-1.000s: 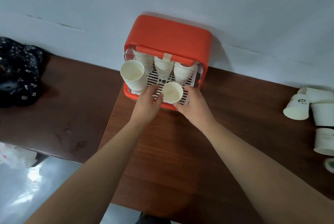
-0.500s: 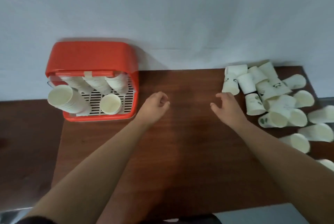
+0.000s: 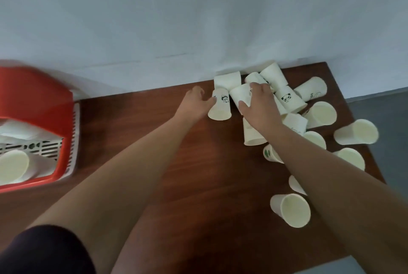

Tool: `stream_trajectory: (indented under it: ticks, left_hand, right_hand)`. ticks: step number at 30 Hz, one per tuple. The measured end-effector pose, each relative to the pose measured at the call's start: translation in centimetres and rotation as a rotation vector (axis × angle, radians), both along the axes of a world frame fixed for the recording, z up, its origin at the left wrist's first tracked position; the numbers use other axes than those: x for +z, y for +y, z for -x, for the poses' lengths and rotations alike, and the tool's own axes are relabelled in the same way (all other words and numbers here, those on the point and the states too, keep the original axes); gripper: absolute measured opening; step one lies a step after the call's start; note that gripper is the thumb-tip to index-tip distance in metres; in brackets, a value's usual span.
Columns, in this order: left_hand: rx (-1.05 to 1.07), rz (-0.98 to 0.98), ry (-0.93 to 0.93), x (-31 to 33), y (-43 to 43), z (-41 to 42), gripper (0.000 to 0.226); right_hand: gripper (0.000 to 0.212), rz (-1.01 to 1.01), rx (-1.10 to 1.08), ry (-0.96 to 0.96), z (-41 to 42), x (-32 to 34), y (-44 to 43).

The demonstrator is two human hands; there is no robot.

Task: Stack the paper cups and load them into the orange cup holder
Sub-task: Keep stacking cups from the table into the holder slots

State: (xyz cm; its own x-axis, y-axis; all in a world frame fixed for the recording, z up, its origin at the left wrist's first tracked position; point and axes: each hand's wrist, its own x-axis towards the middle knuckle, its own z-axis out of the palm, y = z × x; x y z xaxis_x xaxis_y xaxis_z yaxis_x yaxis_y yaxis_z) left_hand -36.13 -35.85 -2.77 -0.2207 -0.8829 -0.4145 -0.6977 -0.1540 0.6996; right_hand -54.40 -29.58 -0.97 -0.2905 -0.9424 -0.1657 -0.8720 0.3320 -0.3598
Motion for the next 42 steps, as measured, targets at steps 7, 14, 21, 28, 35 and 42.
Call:
stream_trajectory:
  ticks: [7, 14, 21, 28, 35, 42]
  left_hand:
    - [0.081, -0.162, -0.06, -3.7, -0.1, 3.7, 0.074]
    - [0.169, -0.214, 0.091, -4.1, 1.5, 2.4, 0.053]
    - [0.529, -0.283, 0.357, -2.1, 4.9, -3.9, 0.059]
    - [0.694, -0.201, 0.374, 0.9, 10.7, -13.6, 0.041]
    - [0.768, -0.127, 0.489, 5.7, 16.0, -26.0, 0.048]
    - [0.837, 0.083, 0.299, 9.1, 18.3, -38.2, 0.07]
  right_hand:
    - [0.058, -0.102, 0.007, -0.029, 1.0, -3.3, -2.6]
    - [0.061, -0.046, -0.064, -0.15, 0.5, -5.0, -3.4]
    - [0.072, -0.02, -0.102, -0.389, -2.1, -3.1, -2.1]
    - [0.085, -0.096, 0.018, -0.625, -10.0, 0.5, 1.4]
    - [0.083, -0.111, 0.166, -0.765, -21.2, 3.6, 4.9]
    - [0.083, -0.135, 0.231, -0.774, -30.9, 5.0, 7.3]
